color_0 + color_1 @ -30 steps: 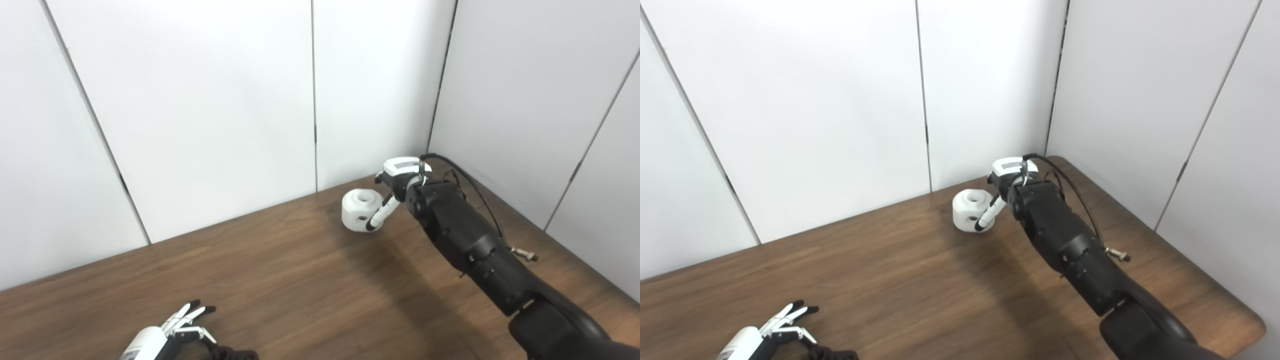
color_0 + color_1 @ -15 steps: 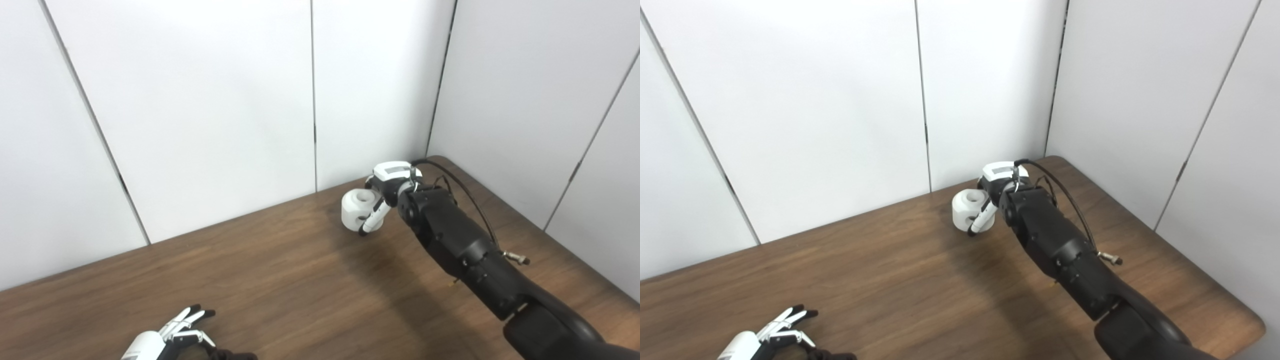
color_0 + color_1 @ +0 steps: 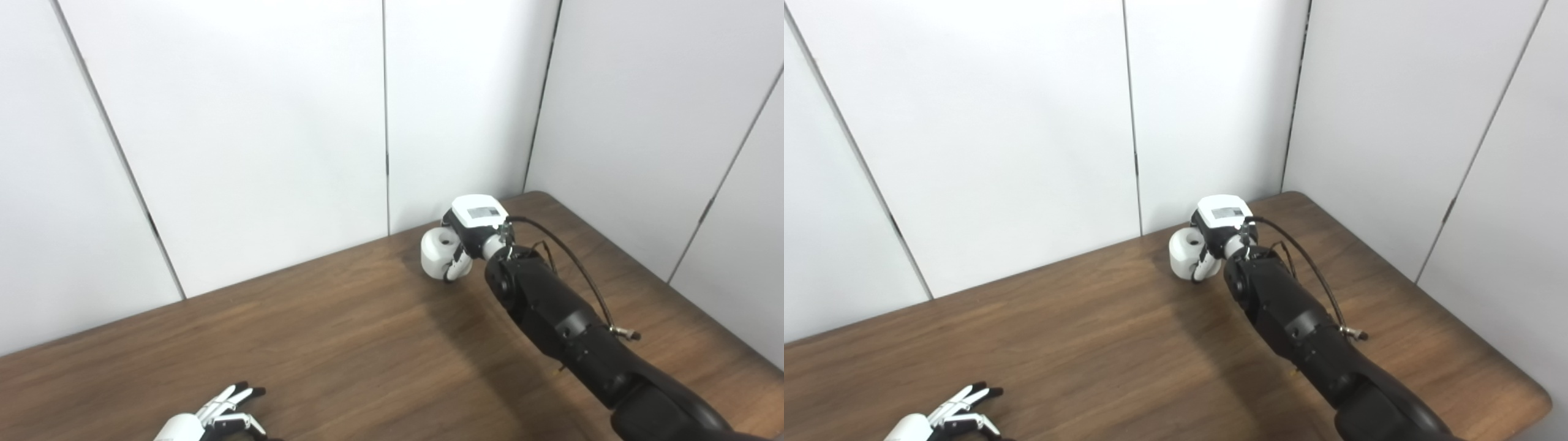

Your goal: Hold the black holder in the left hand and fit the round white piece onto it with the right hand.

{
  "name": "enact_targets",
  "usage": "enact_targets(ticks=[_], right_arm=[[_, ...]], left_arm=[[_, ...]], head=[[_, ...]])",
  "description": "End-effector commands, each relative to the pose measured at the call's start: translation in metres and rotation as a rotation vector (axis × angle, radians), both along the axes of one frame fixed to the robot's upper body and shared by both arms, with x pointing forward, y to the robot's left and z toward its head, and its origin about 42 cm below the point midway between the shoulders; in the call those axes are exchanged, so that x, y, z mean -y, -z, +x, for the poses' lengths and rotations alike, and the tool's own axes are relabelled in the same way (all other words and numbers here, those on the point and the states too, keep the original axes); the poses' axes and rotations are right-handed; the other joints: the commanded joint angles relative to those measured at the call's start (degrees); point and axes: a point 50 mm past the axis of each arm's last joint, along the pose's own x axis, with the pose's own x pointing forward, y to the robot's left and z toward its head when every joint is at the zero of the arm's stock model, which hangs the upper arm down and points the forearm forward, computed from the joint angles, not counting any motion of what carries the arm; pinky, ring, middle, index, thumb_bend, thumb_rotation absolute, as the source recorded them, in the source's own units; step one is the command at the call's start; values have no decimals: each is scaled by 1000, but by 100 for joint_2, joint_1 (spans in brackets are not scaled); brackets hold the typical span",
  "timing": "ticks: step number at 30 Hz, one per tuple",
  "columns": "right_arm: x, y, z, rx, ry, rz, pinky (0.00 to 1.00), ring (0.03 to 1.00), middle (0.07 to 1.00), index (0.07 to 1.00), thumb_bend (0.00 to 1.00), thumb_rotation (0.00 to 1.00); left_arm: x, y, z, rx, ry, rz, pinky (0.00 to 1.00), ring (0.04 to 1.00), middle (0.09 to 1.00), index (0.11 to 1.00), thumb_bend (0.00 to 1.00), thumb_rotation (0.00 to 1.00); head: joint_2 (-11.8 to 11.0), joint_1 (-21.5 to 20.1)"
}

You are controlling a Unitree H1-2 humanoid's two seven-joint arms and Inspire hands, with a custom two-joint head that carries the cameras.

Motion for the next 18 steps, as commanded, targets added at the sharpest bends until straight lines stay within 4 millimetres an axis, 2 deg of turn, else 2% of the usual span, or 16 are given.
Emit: enact_targets(ticks=[1,9,18], right_arm=[[3,-18,6,83,-27,-25,997,827,760,485,521,142],[7,-13,5,109,-42,-47,983,807,731,484,521,139],[5,-28,-3,144,-87,-30,968,814,733,483,522,142]], left_arm=[[-12,31,-24,-159,17,131,906,968,911,486,522,54],[-11,25,-25,-171,13,147,890,963,913,487,522,52],[-7,21,-24,-168,23,138,857,953,904,486,522,52]], head=[[9,-2],[55,31],[241,566]])
